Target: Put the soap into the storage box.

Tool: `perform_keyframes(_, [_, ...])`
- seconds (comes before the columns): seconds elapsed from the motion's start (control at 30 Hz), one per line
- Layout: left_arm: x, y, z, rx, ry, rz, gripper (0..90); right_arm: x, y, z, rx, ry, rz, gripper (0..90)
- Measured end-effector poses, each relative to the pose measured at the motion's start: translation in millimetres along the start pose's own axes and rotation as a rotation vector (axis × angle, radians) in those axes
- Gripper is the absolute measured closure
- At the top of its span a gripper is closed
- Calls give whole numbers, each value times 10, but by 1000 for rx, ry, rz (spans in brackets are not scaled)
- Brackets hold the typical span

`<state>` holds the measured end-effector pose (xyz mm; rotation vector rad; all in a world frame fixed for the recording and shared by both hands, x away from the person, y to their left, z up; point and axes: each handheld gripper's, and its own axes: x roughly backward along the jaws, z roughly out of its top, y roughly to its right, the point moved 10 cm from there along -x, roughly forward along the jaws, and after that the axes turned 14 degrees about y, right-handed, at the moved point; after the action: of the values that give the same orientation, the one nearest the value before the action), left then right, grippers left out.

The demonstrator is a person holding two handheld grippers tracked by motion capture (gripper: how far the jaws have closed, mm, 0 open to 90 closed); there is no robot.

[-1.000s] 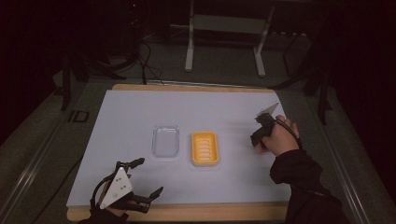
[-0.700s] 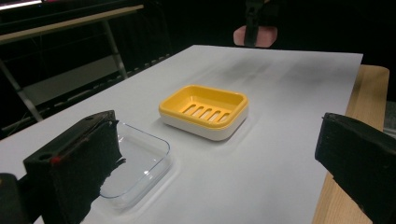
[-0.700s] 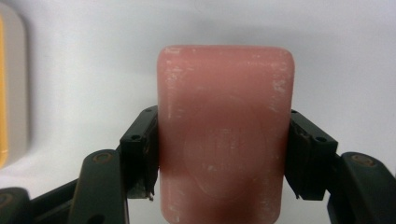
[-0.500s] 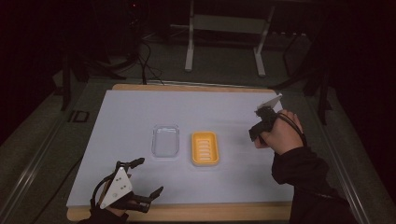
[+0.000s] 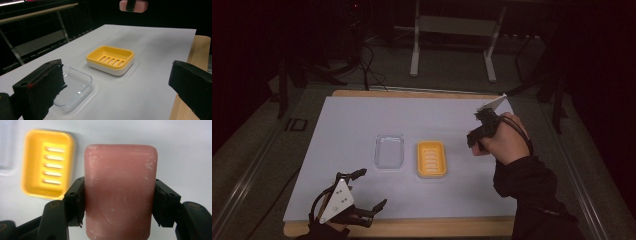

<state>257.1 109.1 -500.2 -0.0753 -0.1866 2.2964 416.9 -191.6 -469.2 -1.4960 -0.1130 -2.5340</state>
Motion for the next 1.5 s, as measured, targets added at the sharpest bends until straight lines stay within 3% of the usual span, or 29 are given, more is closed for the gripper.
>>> perform_keyframes(0.03, [1, -2, 2, 0, 2, 1, 6, 15, -105, 25, 2, 16, 16, 376])
perform_keyframes(0.1, [3, -1, 5, 2, 3, 1, 6, 19, -145, 31, -2, 18, 27, 377])
perform_keyframes(0.13, [4, 0, 6, 1, 4, 0, 6, 24, -262, 47, -11, 24, 55, 376])
perform_keyframes(0.2, [6, -1, 6, 1, 3, 1, 6, 23, -296, 50, -12, 25, 58, 376])
perform_keyframes(0.5, [18, -4, 16, 0, 6, 2, 6, -28, -706, 74, -19, 30, 95, 377])
perform_keyframes(0.67, [18, -3, 15, -1, 7, 1, 6, -133, -894, 88, -32, 42, 100, 377])
perform_keyframes(0.73, [18, -1, 17, -1, 8, 0, 6, -133, -894, 88, -32, 42, 100, 377])
perform_keyframes(0.77, [18, 1, 20, -2, 9, 1, 6, -218, -987, 53, -49, 35, 113, 377])
perform_keyframes(1.13, [23, 14, 27, -1, 13, -5, 6, -703, -1168, -119, -97, -6, 116, 377])
perform_keyframes(1.5, [29, 31, 34, 1, 15, -13, 6, -1030, -1238, -284, -115, -65, 93, 377])
